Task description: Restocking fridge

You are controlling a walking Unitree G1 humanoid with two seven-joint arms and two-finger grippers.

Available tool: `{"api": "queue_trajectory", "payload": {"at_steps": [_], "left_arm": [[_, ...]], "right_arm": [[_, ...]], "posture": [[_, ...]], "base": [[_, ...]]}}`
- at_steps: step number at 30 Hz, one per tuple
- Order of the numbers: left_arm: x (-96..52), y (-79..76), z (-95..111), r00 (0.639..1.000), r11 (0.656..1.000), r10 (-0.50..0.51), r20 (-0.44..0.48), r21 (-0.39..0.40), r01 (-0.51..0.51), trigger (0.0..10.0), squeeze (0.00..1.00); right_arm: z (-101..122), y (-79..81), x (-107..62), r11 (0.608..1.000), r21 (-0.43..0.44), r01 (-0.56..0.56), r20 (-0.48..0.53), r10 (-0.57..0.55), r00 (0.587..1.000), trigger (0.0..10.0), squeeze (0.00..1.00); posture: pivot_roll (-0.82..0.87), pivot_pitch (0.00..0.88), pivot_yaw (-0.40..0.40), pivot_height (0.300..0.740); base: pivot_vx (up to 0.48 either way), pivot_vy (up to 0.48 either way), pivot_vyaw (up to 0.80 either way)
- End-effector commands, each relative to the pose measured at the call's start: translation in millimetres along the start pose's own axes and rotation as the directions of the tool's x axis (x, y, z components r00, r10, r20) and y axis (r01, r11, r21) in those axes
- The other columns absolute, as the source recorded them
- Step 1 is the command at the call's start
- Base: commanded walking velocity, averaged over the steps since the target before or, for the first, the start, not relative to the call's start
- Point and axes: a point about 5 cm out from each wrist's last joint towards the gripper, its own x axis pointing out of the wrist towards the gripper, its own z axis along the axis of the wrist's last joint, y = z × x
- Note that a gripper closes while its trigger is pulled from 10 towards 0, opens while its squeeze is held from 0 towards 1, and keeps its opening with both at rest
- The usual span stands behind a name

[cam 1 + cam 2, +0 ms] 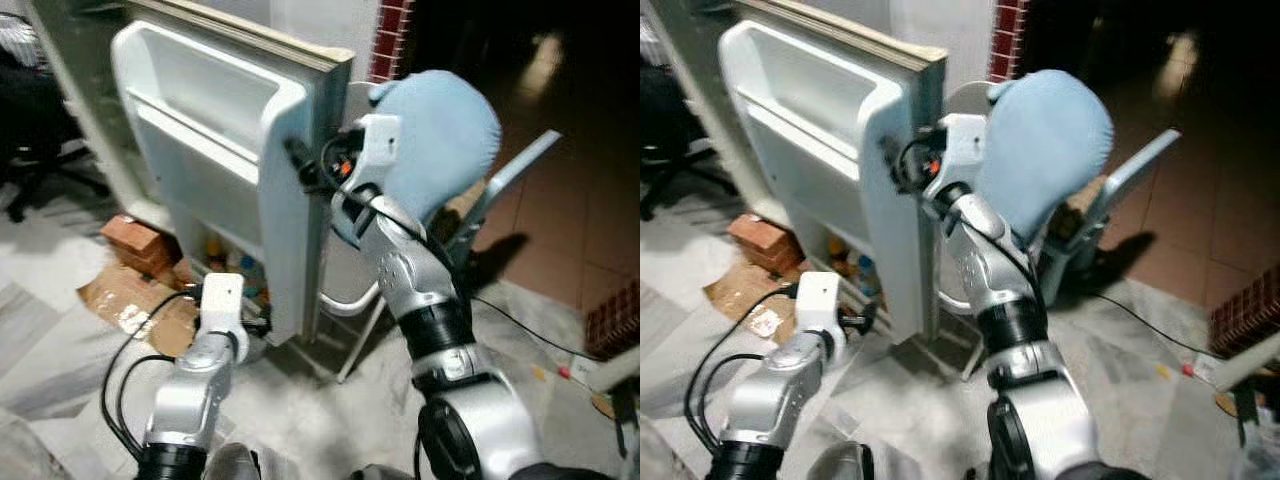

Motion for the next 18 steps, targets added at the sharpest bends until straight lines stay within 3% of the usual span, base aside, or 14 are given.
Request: {"api": "queue_trajectory", "payload": {"at_steps": [1, 2, 4, 6, 7, 8, 13, 15, 17, 18], "left_arm": [[1.0, -3.0, -5, 0.999, 0.999, -0.028, -0.042, 0.018, 0.029, 10.0, 0.00], [1.0, -5.9, -6, 0.997, 0.998, -0.052, -0.055, 0.034, 0.054, 10.0, 0.00], [0.9, -6.9, -7, 0.996, 0.997, -0.060, -0.059, 0.039, 0.062, 10.0, 0.00], [1.7, -5.7, -5, 0.998, 0.997, -0.047, -0.050, 0.050, 0.050, 10.0, 0.00], [1.7, -5.7, -5, 0.998, 0.997, -0.047, -0.050, 0.050, 0.050, 10.0, 0.00], [2.3, -2.7, -3, 0.999, 0.999, -0.025, -0.035, 0.034, 0.026, 10.0, 0.00], [-0.2, 10.6, 0, 0.999, 0.999, 0.034, -0.002, 0.038, -0.034, 10.0, 0.00], [-3.4, 17.9, -4, 0.998, 0.998, 0.061, -0.012, 0.031, -0.060, 10.0, 0.00], [-5.0, 20.4, -6, 0.997, 0.997, 0.069, -0.017, 0.029, -0.068, 10.0, 0.00], [-8.5, 28.4, -8, 0.993, 0.993, 0.116, -0.028, 0.013, -0.116, 10.0, 0.00]], "right_arm": [[-17, -10.6, -9.3, 0.998, -0.060, -0.007, -0.097, 0.002, 0.995, 10.0, 0.00], [-31, -31.1, -19.7, 0.988, -0.140, 0.059, -0.186, -0.084, 0.979, 10.0, 0.00], [-36, -38.8, -24.5, 0.981, -0.174, 0.080, -0.225, -0.119, 0.967, 10.0, 0.00], [-47, -75.4, -45.8, 0.925, -0.288, 0.247, -0.317, -0.335, 0.887, 10.0, 0.00], [-47, -75.4, -45.8, 0.925, -0.288, 0.247, -0.317, -0.335, 0.887, 10.0, 0.00], [-47, -85.8, -49.9, 0.901, -0.285, 0.327, -0.314, -0.411, 0.856, 10.0, 0.00], [-45, -96.7, -52.2, 0.840, -0.289, 0.459, -0.267, -0.531, 0.804, 10.0, 0.00], [-49, -102.6, -56.2, 0.794, -0.280, 0.540, -0.264, -0.604, 0.752, 10.0, 0.00], [-51, -105.0, -57.7, 0.774, -0.278, 0.569, -0.261, -0.631, 0.731, 10.0, 0.00], [-49, -109.8, -58.8, 0.726, -0.276, 0.630, -0.240, -0.686, 0.686, 10.0, 0.00]], "posture": [[0.06, 0.000, -0.022, 0.740], [0.06, 0.000, -0.021, 0.740], [0.06, 0.000, -0.020, 0.740], [0.06, 0.000, -0.015, 0.740], [0.06, 0.000, -0.015, 0.740], [0.06, 0.000, -0.015, 0.740], [0.09, 0.000, -0.025, 0.740], [0.10, 0.000, -0.029, 0.740], [0.10, 0.000, -0.030, 0.740], [0.10, 0.000, -0.030, 0.740]], "base": [[0.000, 0.000, 0.00], [0.000, 0.000, 0.00], [0.000, 0.000, 0.00], [0.000, 0.000, 0.00], [0.000, 0.000, 0.00], [0.000, 0.000, 0.00], [0.000, 0.000, 0.00], [0.000, 0.000, 0.00], [0.000, 0.000, 0.00], [0.000, 0.000, 0.00]]}}
